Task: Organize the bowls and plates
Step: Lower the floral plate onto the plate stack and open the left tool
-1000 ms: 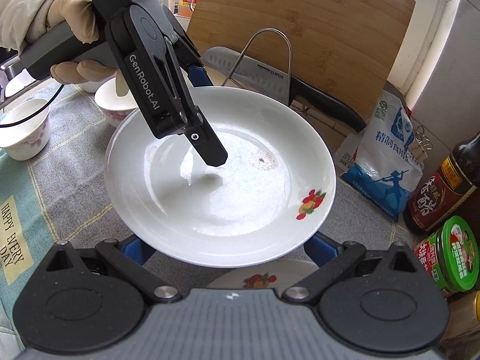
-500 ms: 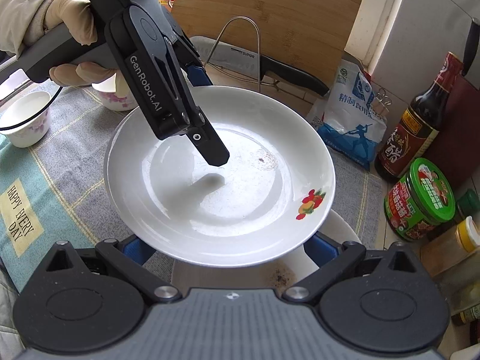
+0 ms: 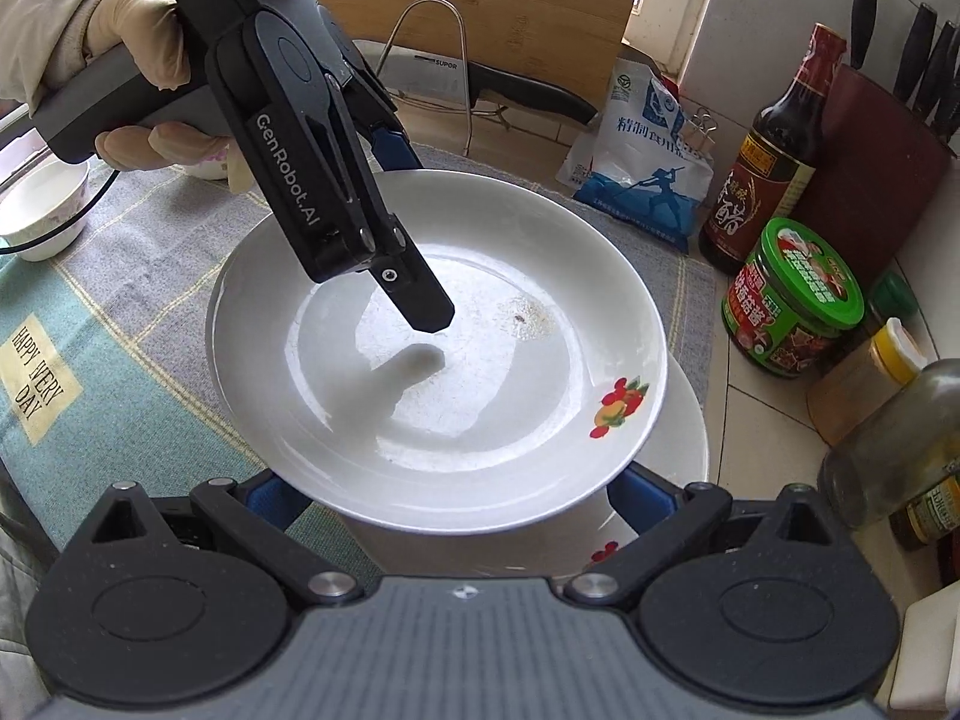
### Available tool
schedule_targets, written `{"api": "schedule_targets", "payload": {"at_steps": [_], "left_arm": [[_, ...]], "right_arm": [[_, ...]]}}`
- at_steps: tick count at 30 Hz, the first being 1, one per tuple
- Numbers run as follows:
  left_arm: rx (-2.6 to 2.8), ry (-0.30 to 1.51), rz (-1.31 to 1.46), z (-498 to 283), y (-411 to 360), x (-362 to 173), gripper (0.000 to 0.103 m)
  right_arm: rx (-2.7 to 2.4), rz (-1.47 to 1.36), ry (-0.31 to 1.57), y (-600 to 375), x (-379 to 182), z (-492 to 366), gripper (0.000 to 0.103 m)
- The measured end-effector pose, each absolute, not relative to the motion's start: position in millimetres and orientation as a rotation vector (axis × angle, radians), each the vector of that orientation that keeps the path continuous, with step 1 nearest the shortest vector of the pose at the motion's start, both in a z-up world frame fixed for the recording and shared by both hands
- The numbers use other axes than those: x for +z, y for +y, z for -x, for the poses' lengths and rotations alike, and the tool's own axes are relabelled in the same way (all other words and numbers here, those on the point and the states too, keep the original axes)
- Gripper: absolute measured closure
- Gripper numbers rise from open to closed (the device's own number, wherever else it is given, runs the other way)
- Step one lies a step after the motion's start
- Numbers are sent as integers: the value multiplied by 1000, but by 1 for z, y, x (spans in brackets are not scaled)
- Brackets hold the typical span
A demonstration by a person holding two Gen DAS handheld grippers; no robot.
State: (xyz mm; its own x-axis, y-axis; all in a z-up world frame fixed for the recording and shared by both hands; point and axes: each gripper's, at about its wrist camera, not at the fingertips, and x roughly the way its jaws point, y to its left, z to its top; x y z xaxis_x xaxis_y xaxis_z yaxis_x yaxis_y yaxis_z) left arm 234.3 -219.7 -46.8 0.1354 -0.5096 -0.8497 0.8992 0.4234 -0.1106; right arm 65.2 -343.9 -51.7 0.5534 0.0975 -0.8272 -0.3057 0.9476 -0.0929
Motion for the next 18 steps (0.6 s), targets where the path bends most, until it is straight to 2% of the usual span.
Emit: {"api": "schedule_targets", "payload": {"at_steps": [18], "left_arm": [[-1083,954,-526,-222,-237,-53,17]], "right_arm": [[285,203,941,-345,-56,-62,0]]}}
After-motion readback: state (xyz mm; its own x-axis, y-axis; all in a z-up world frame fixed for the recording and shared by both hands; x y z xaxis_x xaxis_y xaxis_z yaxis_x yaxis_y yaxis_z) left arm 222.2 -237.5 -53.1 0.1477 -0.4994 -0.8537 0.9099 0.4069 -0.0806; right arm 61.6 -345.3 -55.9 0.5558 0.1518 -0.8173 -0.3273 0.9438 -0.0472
